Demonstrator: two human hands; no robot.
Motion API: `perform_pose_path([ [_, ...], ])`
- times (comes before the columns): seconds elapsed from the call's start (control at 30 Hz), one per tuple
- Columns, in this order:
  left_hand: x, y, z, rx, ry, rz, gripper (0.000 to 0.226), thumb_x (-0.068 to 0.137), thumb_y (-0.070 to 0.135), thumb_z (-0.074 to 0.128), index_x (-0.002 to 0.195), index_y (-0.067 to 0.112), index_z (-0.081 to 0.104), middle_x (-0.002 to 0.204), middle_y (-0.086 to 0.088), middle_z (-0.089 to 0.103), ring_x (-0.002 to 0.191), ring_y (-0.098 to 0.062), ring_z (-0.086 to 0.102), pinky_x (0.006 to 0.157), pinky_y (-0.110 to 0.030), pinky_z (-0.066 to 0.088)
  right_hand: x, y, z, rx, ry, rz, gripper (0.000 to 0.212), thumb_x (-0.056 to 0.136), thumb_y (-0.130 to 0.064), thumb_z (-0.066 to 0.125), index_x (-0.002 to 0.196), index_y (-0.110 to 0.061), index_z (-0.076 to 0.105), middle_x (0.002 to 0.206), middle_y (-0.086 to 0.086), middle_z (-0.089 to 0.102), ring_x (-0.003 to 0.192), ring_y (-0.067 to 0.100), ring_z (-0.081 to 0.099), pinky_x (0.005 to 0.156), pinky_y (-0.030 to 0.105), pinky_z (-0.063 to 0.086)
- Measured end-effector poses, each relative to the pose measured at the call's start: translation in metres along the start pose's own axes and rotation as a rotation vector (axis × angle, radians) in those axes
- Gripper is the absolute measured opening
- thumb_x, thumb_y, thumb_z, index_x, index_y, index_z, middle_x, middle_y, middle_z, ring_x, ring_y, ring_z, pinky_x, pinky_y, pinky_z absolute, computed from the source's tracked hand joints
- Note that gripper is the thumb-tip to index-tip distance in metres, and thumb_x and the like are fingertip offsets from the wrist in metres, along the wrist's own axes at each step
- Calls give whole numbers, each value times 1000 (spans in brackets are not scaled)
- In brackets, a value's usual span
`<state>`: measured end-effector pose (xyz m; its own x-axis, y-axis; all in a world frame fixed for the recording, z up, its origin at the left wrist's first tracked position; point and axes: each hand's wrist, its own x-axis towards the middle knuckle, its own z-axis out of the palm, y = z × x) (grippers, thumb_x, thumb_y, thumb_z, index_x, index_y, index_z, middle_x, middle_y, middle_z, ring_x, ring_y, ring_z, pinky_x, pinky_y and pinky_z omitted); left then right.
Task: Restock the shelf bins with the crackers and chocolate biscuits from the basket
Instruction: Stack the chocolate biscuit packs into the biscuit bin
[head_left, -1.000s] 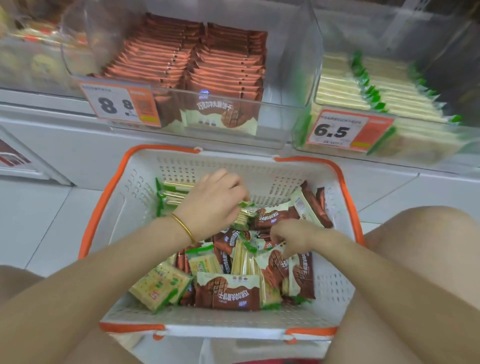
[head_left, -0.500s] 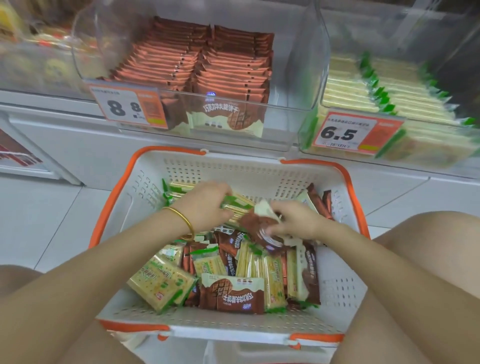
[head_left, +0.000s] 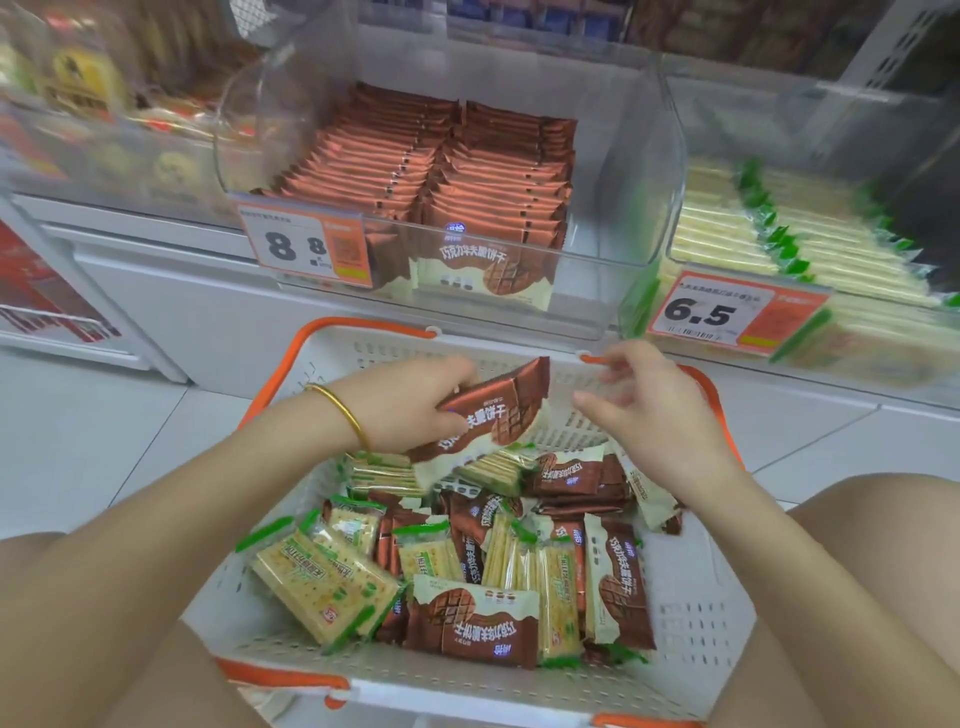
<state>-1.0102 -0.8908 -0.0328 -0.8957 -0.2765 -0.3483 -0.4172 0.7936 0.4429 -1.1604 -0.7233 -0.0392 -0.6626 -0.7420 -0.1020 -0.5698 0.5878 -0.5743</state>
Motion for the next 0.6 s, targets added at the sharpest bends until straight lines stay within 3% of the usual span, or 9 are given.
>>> perform_pose_path([
  [0.07,-3,2,-11,150,34,50,16,94,27,53,107,26,44,90,5,57,80,-15,54,68,-29,44,-1,-23,-14,-212,4,-351,49,86,-42,63,131,-27,51,126,-8,55,118,13,47,98,32,39],
  [0.17,-6,4,-26,192,165,120,22,92,30,55,113,26,49,89,8,54,78,-13,50,67,-30,41,14,-55,-22,-473,-140,-590,49,84,-48,62,129,-31,54,116,-10,59,115,16,50,95,38,40],
  [0.23,-8,1,-36,166,300,175,20,89,30,60,107,26,53,85,10,54,78,-14,52,69,-33,43,28,-74,-30,-561,-183,-623,36,85,-45,64,117,-30,60,94,-13,56,98,15,56,82,33,43],
  [0.3,-11,-5,-44,77,513,233,27,85,29,66,109,22,55,89,8,57,84,-16,55,75,-34,45,40,-90,-44,-424,-274,-602,23,82,-36,70,102,-26,66,78,-14,53,79,10,54,72,29,44],
  [0.37,-11,-12,-50,-22,835,270,49,80,26,70,122,12,51,106,0,54,100,-17,50,90,-28,39,51,-100,-63,-264,-238,-587,15,80,-26,74,94,-22,68,75,-14,56,68,3,53,66,23,44],
  [0.43,-11,-20,-54,-40,1088,207,62,77,22,70,130,3,43,119,-12,50,112,-18,43,99,-23,31,66,-106,-81,-99,-88,-557,15,81,-20,72,95,-15,69,81,-7,61,71,8,57,67,21,47],
  [0.53,-6,-30,-53,45,1123,127,52,77,19,62,124,1,49,119,-17,51,115,-28,44,100,-26,30,94,-117,-90,34,121,-498,17,86,-23,68,100,-15,67,93,1,64,84,17,62,69,29,53],
  [0.6,-2,-33,-48,81,1046,127,48,77,20,58,122,2,52,119,-15,52,114,-30,46,100,-26,29,109,-124,-84,-104,137,-498,17,86,-25,68,101,-17,67,91,-2,59,84,15,57,62,21,45],
])
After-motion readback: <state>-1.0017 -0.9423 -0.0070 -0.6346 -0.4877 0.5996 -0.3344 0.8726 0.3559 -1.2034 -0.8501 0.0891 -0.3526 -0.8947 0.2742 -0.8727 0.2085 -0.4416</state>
